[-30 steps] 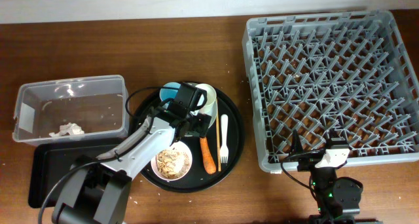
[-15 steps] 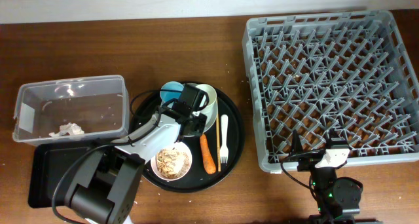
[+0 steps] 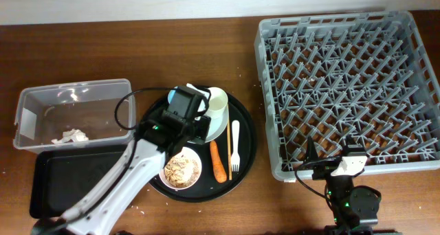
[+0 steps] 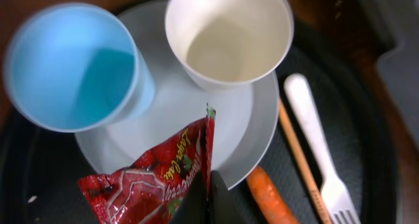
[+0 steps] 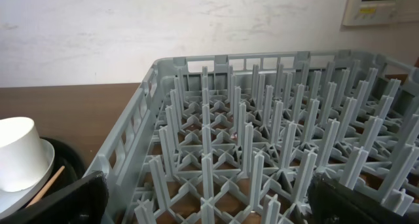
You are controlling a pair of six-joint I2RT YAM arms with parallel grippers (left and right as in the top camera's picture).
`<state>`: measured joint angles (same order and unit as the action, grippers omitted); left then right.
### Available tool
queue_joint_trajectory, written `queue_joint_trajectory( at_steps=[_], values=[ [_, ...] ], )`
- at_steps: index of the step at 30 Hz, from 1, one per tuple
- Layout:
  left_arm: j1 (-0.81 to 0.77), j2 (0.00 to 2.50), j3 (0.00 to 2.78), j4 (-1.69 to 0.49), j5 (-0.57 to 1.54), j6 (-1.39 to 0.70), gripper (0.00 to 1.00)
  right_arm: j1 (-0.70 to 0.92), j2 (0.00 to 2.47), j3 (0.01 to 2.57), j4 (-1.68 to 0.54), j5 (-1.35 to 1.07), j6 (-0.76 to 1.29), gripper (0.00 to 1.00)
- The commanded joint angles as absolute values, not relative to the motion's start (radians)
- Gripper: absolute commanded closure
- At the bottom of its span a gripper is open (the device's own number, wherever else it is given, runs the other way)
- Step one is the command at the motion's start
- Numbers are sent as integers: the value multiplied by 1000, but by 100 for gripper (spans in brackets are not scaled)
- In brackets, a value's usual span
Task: Sort waste into correct bins and load items into the dishwasher rack
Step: 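Carry the red wrapper to the clear bin and release it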
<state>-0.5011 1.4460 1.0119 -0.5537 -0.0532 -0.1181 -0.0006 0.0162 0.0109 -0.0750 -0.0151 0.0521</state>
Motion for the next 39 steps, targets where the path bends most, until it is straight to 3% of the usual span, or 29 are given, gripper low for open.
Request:
queue_joint_trajectory(
  at_steps=[1, 6, 8, 14, 17, 24, 25, 27, 30, 34, 35, 36, 37, 39],
  values=[
    [-501, 1275, 1010, -585, -155, -119, 100, -7, 9, 6, -80, -6, 54, 1],
    [-501, 1083, 1010, -599, -604, 21, 100, -7, 9, 6, -79, -6, 54, 1],
    [-431, 1118, 1010, -591, -647, 23, 100, -7, 9, 6, -80, -6, 54, 1],
    [5, 1364, 1010, -408, -306, 24, 100, -7, 9, 6, -80, -6, 54, 1],
    [141, 1499, 1010, -320, -117, 29, 100, -7, 9, 6, -80, -6, 54, 1],
    [186, 1659, 1010, -293, -63, 30, 98, -7, 9, 6, -80, -6, 54, 1],
    [186, 1660, 1010, -308, -62, 31, 76, -7, 9, 6, -80, -6, 54, 1],
    [186, 1659, 1010, -308, -27, 31, 48, -7, 9, 6, -79, -6, 54, 2],
    [186, 1636, 1010, -309, 42, 31, 40, -7, 9, 6, -80, -6, 54, 1],
    [186, 1324, 1016, -368, 318, -44, 39, -7, 9, 6, -80, -6, 54, 1],
    [184, 1237, 1016, -408, 388, -94, 39, -7, 9, 6, -80, -6, 54, 1],
    [171, 1151, 1016, -493, 478, -134, 48, -7, 9, 6, -80, -6, 54, 1],
    [117, 1045, 1015, -644, 541, -145, 48, -7, 9, 6, -80, -6, 54, 1],
    [47, 973, 1015, -788, 522, -141, 20, -7, 9, 6, -80, -6, 54, 1]
  ],
)
